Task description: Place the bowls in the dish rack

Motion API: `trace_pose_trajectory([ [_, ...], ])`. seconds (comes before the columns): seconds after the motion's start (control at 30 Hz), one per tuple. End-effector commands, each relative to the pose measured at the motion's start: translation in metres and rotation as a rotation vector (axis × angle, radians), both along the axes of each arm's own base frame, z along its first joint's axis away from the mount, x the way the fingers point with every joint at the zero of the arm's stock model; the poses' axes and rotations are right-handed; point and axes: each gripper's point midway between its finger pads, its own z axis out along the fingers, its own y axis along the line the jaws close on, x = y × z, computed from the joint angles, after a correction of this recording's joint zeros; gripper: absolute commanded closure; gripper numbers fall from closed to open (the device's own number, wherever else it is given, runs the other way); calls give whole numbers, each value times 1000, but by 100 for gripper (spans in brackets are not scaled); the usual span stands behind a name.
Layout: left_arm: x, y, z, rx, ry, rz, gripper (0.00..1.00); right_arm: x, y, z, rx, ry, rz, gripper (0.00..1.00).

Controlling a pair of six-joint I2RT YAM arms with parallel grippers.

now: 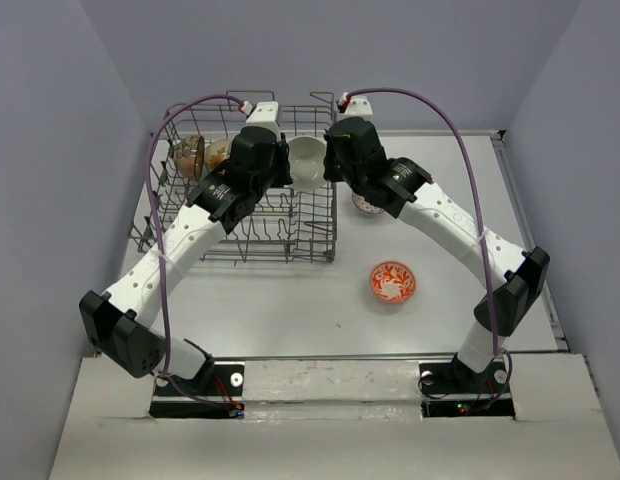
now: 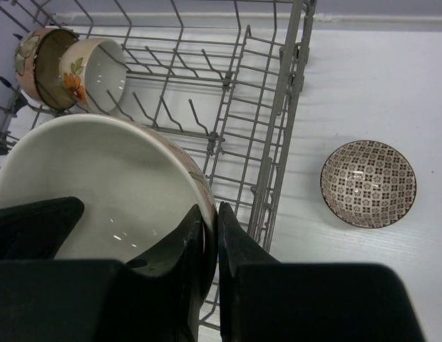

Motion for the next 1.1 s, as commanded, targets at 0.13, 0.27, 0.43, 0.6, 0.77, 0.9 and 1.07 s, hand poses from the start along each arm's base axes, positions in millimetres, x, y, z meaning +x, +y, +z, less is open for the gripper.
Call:
trace_pose_trajectory([
  [0.13, 5, -1, 0, -8, -19, 14, 92, -2, 3, 70, 143, -149, -5, 99],
  [0.27, 6, 3, 4, -9, -29, 34, 100, -3, 3, 69, 137, -148, -2, 99],
  [0.43, 9, 13, 19, -13, -68, 94, 100, -4, 2, 69, 134, -149, 1, 69],
  [0.6, 15, 19, 45, -57, -120, 143, 100, -4, -2, 74, 130, -156, -13, 49],
  [0.77, 33, 47, 74, -102, -175, 231, 100, -9, -27, 83, 102, -181, -89, 46],
  [0.9, 53, 78, 91, -89, -213, 330, 100, -17, -46, 84, 88, -192, -134, 46],
  [1.07, 84, 119, 108, 49, -265, 520, 100, -13, -40, 50, 27, -135, -125, 46],
])
